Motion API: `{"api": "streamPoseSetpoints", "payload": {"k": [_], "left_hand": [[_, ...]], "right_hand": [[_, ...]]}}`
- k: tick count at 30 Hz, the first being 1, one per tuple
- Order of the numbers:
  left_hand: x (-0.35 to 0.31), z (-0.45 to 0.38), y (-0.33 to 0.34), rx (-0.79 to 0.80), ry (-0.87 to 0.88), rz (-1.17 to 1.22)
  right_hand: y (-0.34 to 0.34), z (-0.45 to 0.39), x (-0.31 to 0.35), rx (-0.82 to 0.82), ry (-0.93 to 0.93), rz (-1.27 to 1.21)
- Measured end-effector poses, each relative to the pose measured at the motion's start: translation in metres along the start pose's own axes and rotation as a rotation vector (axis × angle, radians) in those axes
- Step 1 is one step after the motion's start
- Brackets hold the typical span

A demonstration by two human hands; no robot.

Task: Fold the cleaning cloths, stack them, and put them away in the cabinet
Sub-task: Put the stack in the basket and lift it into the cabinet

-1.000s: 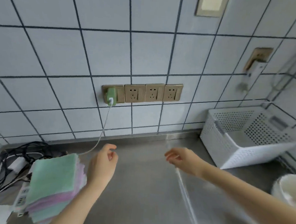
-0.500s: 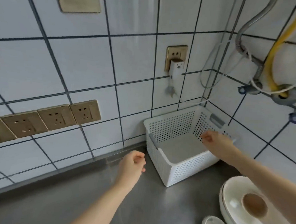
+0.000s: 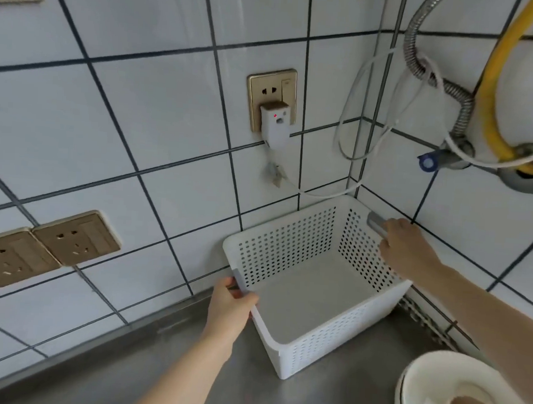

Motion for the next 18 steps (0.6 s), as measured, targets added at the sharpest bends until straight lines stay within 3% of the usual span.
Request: {"api": "streamPoseSetpoints", "payload": {"k": [7, 18], "left_hand": [[0.010, 0.005, -0.018, 0.026, -0.040, 0.074], [0.031, 0.034, -0.068, 0.036, -0.058, 0.187]], "right_hand": [[0.017, -0.009, -0.001, -0.003, 0.032, 0.006], [0.030, 0.018, 0.015, 0.000, 0.161, -0.199]]}}
Point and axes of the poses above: each hand's wrist, its own z-axis away from the middle knuckle, its own y-axis out of the palm, x = y × z, the point moved 5 cm from there along -z, towards the middle knuckle, and after that the axes turned 15 degrees about -y, right-handed, at the moved point
